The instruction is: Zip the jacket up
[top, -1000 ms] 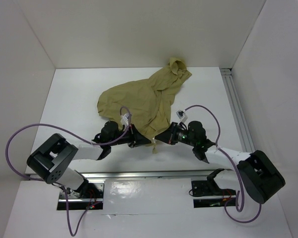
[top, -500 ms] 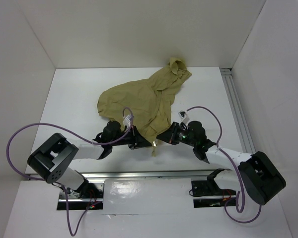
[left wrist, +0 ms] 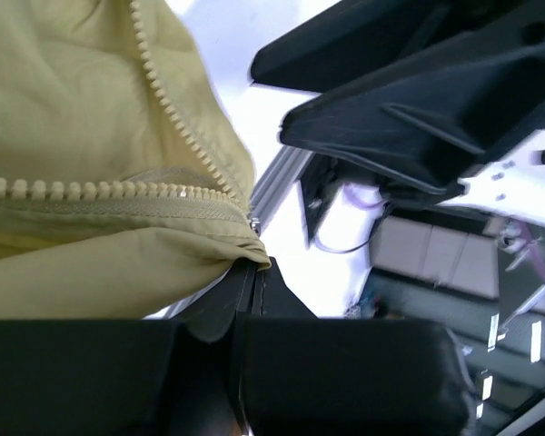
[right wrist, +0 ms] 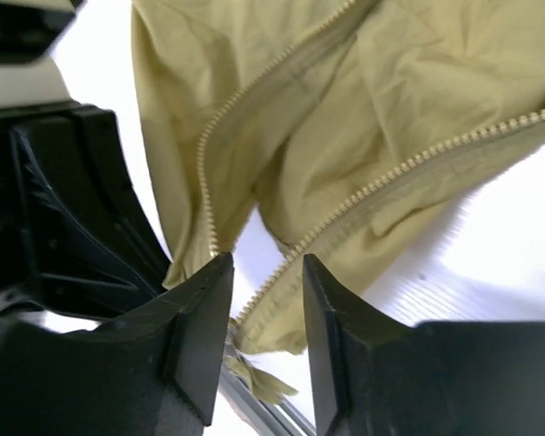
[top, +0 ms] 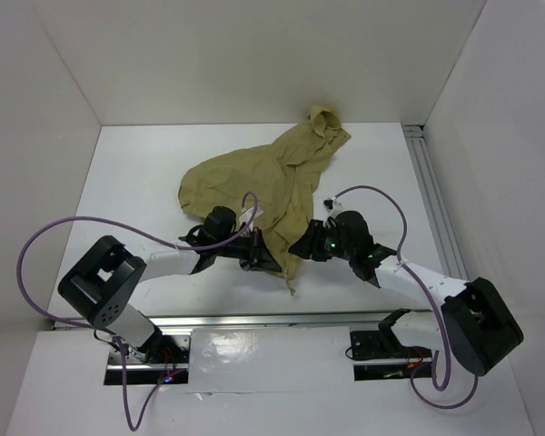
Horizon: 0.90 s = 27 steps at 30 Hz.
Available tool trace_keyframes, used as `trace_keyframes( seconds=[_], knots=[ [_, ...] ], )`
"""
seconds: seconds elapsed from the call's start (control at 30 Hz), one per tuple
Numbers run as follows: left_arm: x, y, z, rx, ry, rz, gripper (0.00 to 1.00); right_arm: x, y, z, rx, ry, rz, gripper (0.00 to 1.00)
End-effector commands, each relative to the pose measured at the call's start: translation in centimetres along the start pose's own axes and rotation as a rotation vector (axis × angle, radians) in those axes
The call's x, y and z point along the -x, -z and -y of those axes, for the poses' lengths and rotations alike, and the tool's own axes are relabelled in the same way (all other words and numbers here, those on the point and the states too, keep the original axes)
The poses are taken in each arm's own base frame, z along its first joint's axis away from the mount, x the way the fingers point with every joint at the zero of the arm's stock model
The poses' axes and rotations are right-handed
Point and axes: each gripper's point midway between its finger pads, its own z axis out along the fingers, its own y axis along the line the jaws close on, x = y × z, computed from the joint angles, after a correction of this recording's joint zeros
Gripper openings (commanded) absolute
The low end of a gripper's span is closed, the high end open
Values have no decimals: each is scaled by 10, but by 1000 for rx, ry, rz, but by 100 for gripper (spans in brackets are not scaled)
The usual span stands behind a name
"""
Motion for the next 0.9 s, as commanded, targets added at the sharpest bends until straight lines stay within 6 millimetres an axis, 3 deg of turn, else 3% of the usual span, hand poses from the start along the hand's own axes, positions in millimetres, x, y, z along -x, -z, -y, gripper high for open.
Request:
trace_keyframes(
  seconds=[0.0, 0.03, 0.1, 0.27, 0.5, 0.67, 0.87],
  knots=[
    [-20, 5, -14, 82, -3, -119, 0, 8, 9, -5, -51, 138, -1, 46],
    [-19, 5, -14, 86, -21, -125, 0, -2, 10, -2, -77, 177, -40, 47],
    [-24, 8, -18, 115, -6, -152, 0, 4, 14, -4, -109, 224, -16, 48],
    [-25, 12, -23, 148, -19, -183, 0, -10, 23, 3, -196, 329, -33, 48],
    [-24, 26, -26, 206, -42, -256, 0, -28, 23, -21, -153, 512, -53, 40],
    [-20, 39, -31, 246, -26, -262, 0, -40, 24, -39, -107, 605, -39, 42],
    [-30, 52, -42, 299, 14, -280, 0, -55, 22, -56, -101, 668, -17, 47]
  ],
)
